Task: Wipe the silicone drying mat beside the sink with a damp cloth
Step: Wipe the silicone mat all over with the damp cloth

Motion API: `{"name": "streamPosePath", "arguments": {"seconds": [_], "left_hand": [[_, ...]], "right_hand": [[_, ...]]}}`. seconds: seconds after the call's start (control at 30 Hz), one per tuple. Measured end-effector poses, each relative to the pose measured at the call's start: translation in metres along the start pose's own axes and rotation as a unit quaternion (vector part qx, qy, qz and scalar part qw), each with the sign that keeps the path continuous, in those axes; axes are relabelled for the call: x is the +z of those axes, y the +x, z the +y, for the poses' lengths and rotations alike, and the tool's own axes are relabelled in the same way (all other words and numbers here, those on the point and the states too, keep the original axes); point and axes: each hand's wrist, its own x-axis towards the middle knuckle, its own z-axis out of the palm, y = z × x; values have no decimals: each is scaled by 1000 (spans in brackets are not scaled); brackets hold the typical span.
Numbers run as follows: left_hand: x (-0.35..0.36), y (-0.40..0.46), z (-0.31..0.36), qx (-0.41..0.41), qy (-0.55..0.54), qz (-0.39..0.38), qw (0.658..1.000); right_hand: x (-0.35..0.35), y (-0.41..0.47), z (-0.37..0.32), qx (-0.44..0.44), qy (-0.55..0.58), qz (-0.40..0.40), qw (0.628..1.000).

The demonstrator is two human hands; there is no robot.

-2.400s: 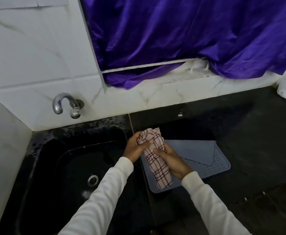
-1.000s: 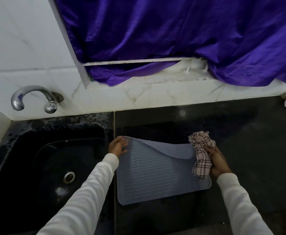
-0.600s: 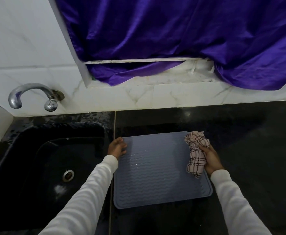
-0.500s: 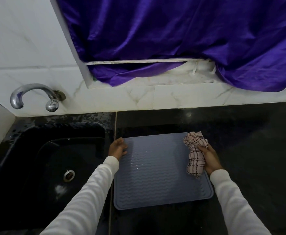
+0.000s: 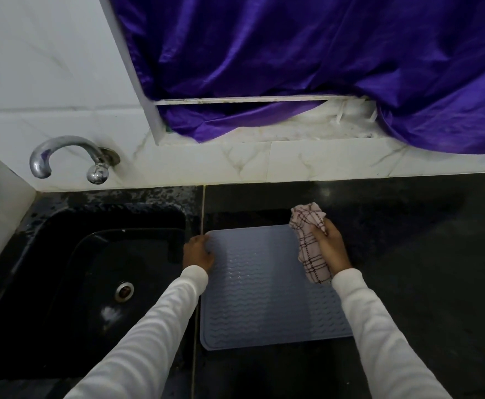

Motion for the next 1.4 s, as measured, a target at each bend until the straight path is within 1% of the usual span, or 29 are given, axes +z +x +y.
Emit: {"name": "streamPosePath", "arguments": {"seconds": [0.07,0.13,0.23,0.3,0.37,0.43,0.53,0.6,0.67,0.73,0.87,0.93,1.03,1.1,1.2,1.33,1.4], "left_hand": [[-4,0,-1,6,5,-8,1000],[-9,-2,1,33,24,-11,999],[-17,1,0,59,97,-41,993],[-20,6,-3,77,178,-69,979],[-22,12,-9,102,234,-76,964],[-22,15,-14,123,255,-71,956],[-25,16,-21,162,280,-69,944],[-27,17,-26,180,284,-75,939],[-29,17,-31,199,293,-79,932],[-31,17,-35,222,300,-79,924],[-34,20,-35,259,313,-114,907],[-33,20,-32,260,328,-113,901],[-32,19,-28,258,337,-104,900],[-31,19,-29,264,337,-97,898],[-30,19,-33,268,336,-86,899],[-30,19,-29,254,344,-96,899],[-30,17,-24,246,348,-96,900]], "right_hand": [[26,2,-4,-15,-51,-20,998],[56,0,-5,-21,-87,-34,995],[106,-3,-2,-30,-162,-31,986],[138,-4,7,-68,-240,-36,968],[169,-5,22,-107,-308,-62,943],[197,-8,36,-131,-362,-85,919],[222,-13,46,-128,-386,-100,908],[228,-15,49,-141,-423,-91,890],[226,-16,49,-174,-492,-62,851],[226,-16,48,-186,-532,-38,825],[235,-17,59,-163,-568,-48,806],[239,-17,63,-150,-581,-56,798],[243,-16,60,-139,-584,-63,797],[243,-14,61,-154,-578,-55,800],[234,-8,66,-173,-586,-53,790],[224,3,70,-160,-602,-86,777],[218,5,68,-158,-600,-89,779]]}}
